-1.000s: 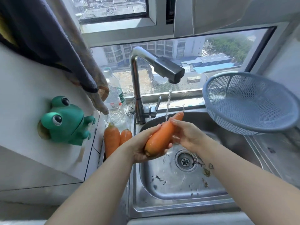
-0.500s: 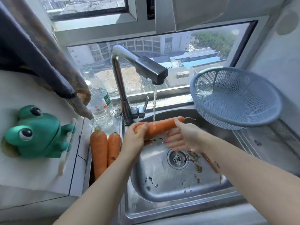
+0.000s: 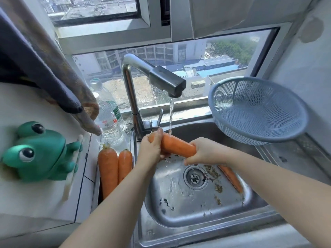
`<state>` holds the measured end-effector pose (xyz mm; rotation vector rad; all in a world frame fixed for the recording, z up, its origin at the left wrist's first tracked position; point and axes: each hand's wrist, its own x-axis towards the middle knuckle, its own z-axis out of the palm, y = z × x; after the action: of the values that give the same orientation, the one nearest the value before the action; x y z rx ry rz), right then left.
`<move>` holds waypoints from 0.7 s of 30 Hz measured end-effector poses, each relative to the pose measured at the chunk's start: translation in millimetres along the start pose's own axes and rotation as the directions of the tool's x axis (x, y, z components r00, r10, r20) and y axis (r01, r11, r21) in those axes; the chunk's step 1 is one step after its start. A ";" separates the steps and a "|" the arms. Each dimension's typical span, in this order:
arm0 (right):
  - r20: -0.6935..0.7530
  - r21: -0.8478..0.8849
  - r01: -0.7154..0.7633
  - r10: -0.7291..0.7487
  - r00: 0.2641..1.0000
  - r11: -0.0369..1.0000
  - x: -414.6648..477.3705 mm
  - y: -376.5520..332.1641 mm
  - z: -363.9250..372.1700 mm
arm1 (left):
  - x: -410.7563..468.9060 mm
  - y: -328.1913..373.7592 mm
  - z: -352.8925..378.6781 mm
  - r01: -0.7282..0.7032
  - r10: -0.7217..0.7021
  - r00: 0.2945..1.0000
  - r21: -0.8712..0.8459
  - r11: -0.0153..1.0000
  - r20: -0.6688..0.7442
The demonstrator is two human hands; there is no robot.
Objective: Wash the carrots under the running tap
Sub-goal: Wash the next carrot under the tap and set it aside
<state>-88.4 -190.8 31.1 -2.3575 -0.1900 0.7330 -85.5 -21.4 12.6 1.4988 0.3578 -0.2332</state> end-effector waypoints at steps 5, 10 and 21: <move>0.169 0.237 -0.189 0.151 0.974 0.953 -7.7 -8.8 11.9 | -17.6 -26.4 15.2 0.018 -0.002 0.994 -0.146 0.989 0.109; 0.095 0.159 -0.201 0.188 0.978 0.967 -12.4 -17.4 18.7 | -19.0 -27.3 15.7 0.023 0.001 0.992 -0.181 0.983 0.128; -0.186 -0.189 0.017 -0.053 0.981 0.982 -21.7 -35.5 25.2 | 6.0 0.4 27.3 0.224 -0.305 0.952 -0.640 0.735 -0.017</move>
<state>-118.5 -156.3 47.4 -2.5789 -0.2249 0.4864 -77.5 -48.2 11.6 0.7824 0.6803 -0.2182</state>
